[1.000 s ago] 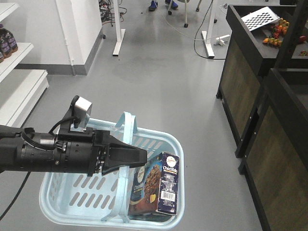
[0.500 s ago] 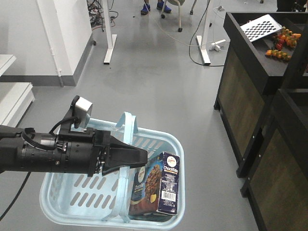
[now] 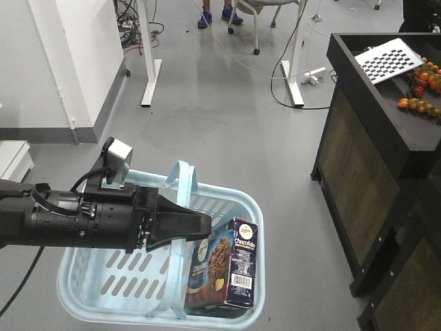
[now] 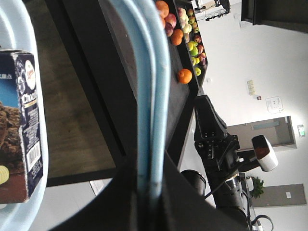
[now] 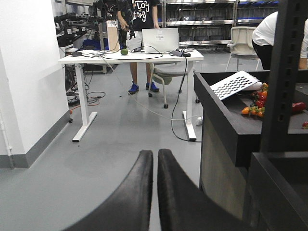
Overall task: Left arm holds basket, right arm returns cookies
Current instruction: 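Turn the base away from the shelves, carrying the basket, then turn and drive toward the snack shelf with the basket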
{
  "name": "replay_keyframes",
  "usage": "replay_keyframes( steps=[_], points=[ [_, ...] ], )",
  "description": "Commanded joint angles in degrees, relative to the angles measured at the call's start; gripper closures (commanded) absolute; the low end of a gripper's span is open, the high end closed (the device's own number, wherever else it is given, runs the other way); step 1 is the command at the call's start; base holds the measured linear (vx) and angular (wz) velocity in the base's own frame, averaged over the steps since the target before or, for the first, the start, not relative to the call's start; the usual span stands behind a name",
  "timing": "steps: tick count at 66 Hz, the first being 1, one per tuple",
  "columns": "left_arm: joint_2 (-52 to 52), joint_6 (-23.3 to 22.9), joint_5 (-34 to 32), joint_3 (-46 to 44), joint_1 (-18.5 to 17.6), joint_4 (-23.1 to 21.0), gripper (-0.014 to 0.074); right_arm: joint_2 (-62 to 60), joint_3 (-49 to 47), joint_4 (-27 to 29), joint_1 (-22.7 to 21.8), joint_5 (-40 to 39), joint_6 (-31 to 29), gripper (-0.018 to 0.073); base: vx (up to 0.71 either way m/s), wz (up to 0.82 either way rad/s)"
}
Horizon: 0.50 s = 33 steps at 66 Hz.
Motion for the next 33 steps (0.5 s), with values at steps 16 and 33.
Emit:
replay_keyframes(
  steps=[16, 33],
  points=[
    [-2.41, 1.13, 4.32, -2.06, -0.29, -7.29, 0.0599, -0.7, 0.93, -0.11, -0.43, -4.15, -0.49, 0.057, 0.35, 0.01],
    [-2.41, 1.13, 4.32, -2.06, -0.29, -7.29, 0.0599, -0.7, 0.93, -0.11, -0.43, -4.15, -0.49, 0.057, 0.33, 0.21]
  ],
)
